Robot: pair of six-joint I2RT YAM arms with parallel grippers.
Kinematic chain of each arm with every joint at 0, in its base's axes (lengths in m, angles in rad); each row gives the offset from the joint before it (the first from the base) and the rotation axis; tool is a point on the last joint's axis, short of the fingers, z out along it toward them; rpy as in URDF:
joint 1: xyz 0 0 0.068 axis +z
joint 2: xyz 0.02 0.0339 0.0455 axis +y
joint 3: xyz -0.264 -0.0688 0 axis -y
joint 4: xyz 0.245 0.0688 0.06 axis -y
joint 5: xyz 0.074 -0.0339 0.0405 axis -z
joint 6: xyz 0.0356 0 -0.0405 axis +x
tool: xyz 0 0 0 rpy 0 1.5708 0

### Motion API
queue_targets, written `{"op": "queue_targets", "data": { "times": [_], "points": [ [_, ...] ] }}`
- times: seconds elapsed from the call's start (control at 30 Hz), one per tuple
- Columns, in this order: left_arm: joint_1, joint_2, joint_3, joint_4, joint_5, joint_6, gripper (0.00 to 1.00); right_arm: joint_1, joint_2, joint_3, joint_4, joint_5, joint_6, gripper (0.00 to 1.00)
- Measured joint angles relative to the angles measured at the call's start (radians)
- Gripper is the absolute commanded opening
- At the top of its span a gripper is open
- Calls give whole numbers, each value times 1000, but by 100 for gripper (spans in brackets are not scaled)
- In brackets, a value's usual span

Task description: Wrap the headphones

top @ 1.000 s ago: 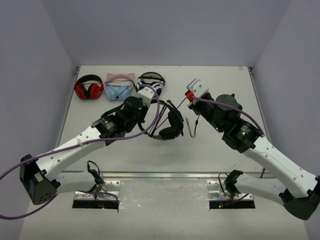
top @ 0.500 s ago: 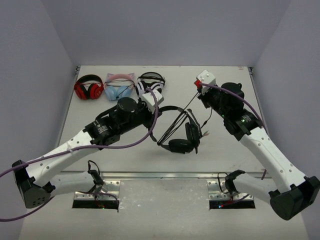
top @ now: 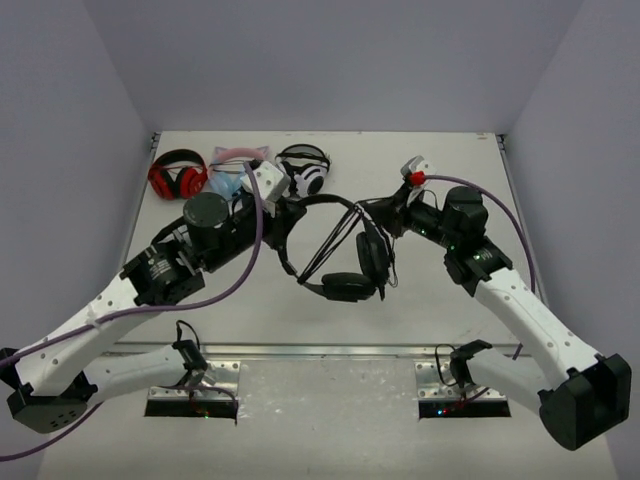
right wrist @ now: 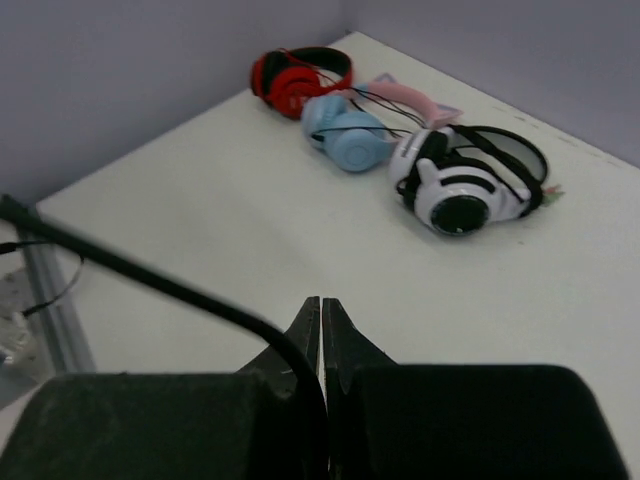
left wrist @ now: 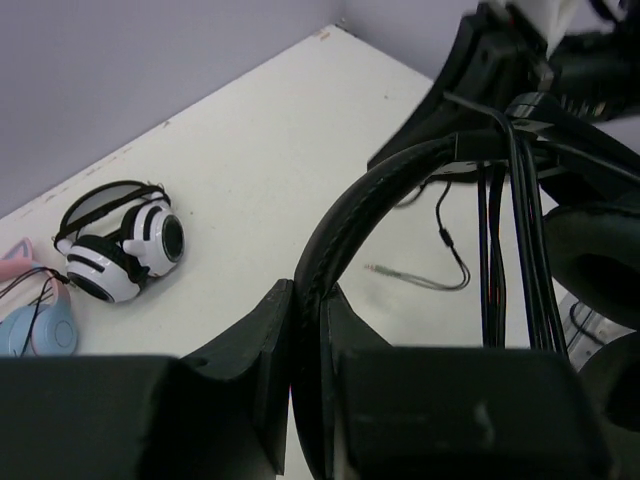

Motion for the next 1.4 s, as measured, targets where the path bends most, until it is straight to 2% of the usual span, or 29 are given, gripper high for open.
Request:
{"op": "queue_targets", "data": {
  "times": [0.17, 0.3, 0.37, 0.5, 0.67, 0.83, 0.93, 1.03, 1.2, 1.3, 1.4],
  "points": [
    [-3, 0, 166, -27, -113, -130, 0, 39, 49, -92, 271, -172, 251, 8],
    [-5, 8, 299, -64, -198, -221, 0, 183, 153, -89, 443, -215, 360, 13],
    [-5, 13, 332, -49, -232, -263, 0, 252, 206, -88, 520, -227, 405, 12],
    [-5, 18, 359, -22, -327, -340, 0, 320, 365, -87, 712, -241, 510, 2],
    [-5, 74, 439, -82, -523, -397, 0, 356, 544, -95, 909, -235, 612, 1],
    [-6, 201, 571, -220, -768, -385, 0, 447, 558, -182, 1027, -192, 619, 1],
    [-5, 303, 642, -259, -898, -365, 0, 500, 534, -269, 1051, -151, 599, 1],
    [8, 386, 680, -290, -966, -351, 0, 550, 489, -356, 1045, -106, 566, 1],
    [55, 474, 696, -341, -1022, -351, 0, 631, 341, -414, 906, -6, 472, 1],
    [103, 472, 616, -325, -1030, -347, 0, 702, 193, -413, 761, 90, 380, 1],
    [179, 456, 470, -302, -996, -332, 0, 758, 41, -384, 584, 183, 286, 1]
  ]
}}
